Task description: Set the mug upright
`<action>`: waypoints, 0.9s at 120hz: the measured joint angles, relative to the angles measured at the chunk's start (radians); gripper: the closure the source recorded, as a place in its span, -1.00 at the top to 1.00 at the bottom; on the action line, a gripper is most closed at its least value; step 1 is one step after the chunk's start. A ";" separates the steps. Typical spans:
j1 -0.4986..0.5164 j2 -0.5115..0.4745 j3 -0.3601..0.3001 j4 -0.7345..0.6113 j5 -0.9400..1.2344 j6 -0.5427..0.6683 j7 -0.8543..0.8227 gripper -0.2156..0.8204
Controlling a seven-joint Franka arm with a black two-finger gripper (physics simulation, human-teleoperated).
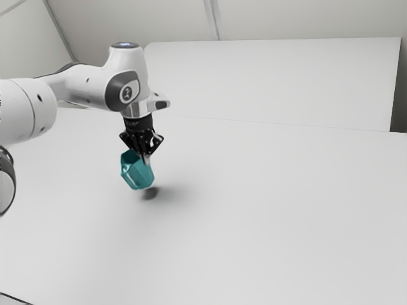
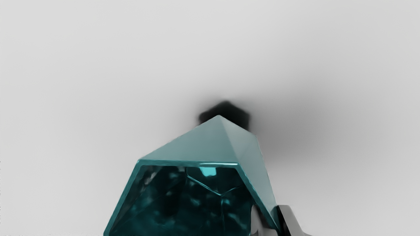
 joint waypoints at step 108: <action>-0.005 0.080 0.001 0.002 0.005 -0.027 -0.065 -0.57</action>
